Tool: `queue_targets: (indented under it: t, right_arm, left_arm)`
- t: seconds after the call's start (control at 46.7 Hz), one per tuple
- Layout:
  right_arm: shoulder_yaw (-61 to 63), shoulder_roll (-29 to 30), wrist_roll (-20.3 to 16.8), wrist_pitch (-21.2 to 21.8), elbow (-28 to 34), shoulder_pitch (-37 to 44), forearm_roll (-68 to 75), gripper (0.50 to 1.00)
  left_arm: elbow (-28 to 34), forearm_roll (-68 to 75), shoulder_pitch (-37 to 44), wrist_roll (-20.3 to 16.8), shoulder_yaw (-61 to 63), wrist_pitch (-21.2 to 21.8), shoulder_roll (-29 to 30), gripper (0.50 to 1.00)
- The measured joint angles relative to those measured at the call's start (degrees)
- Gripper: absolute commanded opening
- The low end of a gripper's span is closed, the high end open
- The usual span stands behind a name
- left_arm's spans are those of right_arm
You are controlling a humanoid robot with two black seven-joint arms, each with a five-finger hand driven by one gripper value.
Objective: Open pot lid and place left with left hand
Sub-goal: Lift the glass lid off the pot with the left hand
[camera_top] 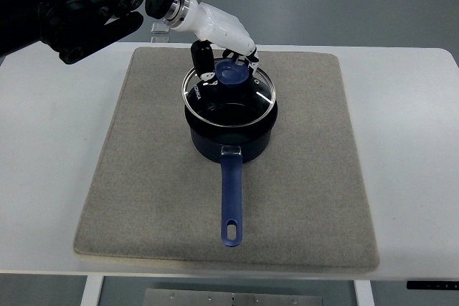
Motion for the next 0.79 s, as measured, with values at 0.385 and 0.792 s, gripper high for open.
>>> queue_targets:
  t: [0.385,0.792]
  right_arm:
    - [0.0,0.0,0.0,0.0,0.0,0.0,0.0,0.915]
    - [0.0,0.0,0.0,0.0,0.0,0.0,0.0,0.915]
  left_arm:
    - [7.4,-2.4,-0.6,0.0,-0.7,0.0,0.8,0.5]
    - [14.9,-4.8,-1.1,0.0,-0.8,0.9,2.7,0.5]
